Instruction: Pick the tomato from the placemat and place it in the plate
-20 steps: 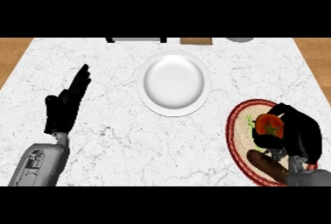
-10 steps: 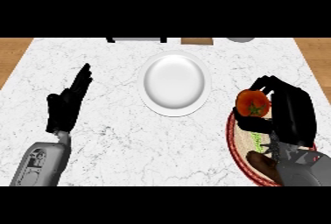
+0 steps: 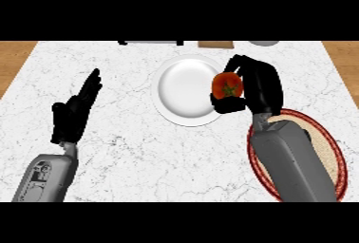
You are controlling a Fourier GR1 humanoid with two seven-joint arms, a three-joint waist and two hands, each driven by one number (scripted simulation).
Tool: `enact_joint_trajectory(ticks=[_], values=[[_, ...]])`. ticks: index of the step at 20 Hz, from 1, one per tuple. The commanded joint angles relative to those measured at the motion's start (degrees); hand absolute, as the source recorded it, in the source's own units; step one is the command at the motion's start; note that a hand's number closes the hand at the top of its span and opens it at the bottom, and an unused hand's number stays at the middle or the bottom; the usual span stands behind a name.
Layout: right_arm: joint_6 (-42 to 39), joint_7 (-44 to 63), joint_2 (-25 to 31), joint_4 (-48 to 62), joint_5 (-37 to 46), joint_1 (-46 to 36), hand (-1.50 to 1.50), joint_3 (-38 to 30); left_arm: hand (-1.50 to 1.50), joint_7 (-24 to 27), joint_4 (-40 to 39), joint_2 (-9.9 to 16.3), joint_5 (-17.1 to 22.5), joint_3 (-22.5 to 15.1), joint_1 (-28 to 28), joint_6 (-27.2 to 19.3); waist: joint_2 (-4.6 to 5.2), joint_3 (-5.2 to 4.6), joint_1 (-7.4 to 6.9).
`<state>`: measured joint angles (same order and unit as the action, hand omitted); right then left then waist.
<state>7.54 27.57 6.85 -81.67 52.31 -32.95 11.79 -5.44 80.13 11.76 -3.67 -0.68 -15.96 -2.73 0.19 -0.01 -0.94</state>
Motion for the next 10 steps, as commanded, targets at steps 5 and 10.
enact_joint_trajectory(ticks=[5, 10], values=[[8.76, -1.78, -6.72, 25.07, -2.16, -15.12, 1.50, 1.06, 0.00, -1.91, 3.57, 0.67, 0.20, 0.57, 0.82, 1.19, 0.09, 0.02, -0.82], [8.99, -1.15, -6.81, 41.43, 3.24, -22.07, 1.50, 0.47, 0.00, 1.87, -2.70, -1.22, -0.99, 0.09, -1.44, 0.44, 0.73, -0.03, -1.32]])
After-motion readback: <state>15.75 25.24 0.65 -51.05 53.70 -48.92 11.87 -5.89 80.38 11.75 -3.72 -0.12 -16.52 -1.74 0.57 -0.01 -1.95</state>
